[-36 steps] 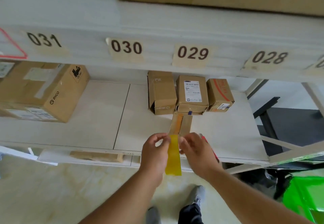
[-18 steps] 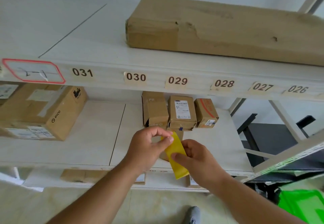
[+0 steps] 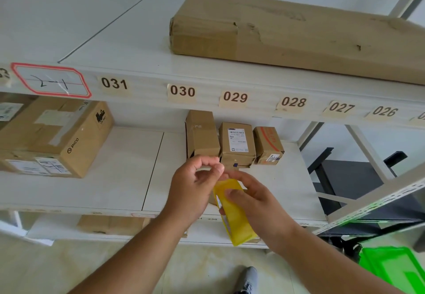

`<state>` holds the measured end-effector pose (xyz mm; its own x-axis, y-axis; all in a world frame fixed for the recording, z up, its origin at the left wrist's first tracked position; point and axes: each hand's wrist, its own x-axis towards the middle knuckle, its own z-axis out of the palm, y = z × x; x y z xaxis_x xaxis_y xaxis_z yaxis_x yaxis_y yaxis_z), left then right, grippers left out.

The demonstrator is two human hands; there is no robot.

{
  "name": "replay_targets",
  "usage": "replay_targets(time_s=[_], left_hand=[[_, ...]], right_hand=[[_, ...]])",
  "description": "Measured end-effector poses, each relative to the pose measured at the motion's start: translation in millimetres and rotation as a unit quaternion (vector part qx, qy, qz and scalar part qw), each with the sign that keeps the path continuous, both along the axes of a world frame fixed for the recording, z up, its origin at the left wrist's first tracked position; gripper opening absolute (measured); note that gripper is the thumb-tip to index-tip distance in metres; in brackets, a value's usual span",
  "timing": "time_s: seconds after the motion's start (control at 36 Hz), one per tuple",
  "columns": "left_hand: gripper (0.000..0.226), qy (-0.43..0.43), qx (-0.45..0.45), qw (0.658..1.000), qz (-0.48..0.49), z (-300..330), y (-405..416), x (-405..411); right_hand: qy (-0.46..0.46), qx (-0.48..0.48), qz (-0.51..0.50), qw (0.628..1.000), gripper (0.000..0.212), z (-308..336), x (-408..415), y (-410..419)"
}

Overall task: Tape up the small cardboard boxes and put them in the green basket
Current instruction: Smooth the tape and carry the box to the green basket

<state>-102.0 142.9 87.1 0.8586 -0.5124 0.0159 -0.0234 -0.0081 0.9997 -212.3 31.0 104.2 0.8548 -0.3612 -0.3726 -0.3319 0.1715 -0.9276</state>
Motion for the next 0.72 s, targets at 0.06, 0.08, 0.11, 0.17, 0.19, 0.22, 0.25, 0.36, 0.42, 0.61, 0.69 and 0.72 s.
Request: replay_targets(time_s=[0.06, 0.08, 0.11, 0.17, 0.19, 0.22, 0.25, 0.36, 0.42, 0.61, 0.69, 0.72], left_hand=[[0.009, -0.076, 0.030, 0.997, 0.018, -3, 0, -3], [0.009, -0.111, 0.048, 0.992, 0.029, -5, 0, -3], [0.012, -0.133, 0.061, 0.988, 0.039, -5, 1, -3], [0.023, -0.117, 0.068, 0.989, 0.063, -5, 3, 3], [0.027, -0.088, 0.061, 0.991, 0.078, -5, 5, 8], [0.028, -0.063, 0.054, 0.992, 0.091, -4, 7, 12], [0.026, -0.059, 0.054, 0.992, 0.102, -4, 9, 15], [0.017, -0.218, 0.051, 0.966, 0.133, 4, 20, 2], [0.009, -0.329, 0.039, 0.940, 0.076, 4, 26, -12], [0.018, -0.439, 0.105, 0.892, -0.026, -18, 21, -22], [0.027, -0.411, 0.158, 0.898, -0.011, -17, 17, -17], [0.030, -0.400, 0.172, 0.900, -0.011, -16, 17, -16]], right_hand=[[0.000, 0.001, -0.008, 1.000, 0.031, -4, -1, 0], [-0.003, 0.004, -0.013, 1.000, 0.030, -5, -2, 1], [-0.006, 0.005, -0.017, 1.000, 0.030, -6, -2, 0], [-0.008, -0.004, -0.018, 1.000, 0.033, -7, -4, 1], [-0.007, -0.008, -0.015, 1.000, 0.036, -8, -5, 0], [-0.004, -0.010, -0.011, 1.000, 0.039, -8, -7, 0], [-0.002, -0.012, -0.008, 1.000, 0.042, -9, -8, -1], [0.000, -0.016, -0.015, 1.000, 0.043, -12, -9, -4], [-0.001, -0.016, -0.019, 1.000, 0.042, -13, -9, -5], [-0.001, -0.016, -0.023, 1.000, 0.039, -13, -10, -7], [-0.001, -0.018, -0.021, 1.000, 0.031, -13, -11, -8], [0.002, -0.019, -0.022, 1.000, 0.030, -13, -11, -8]])
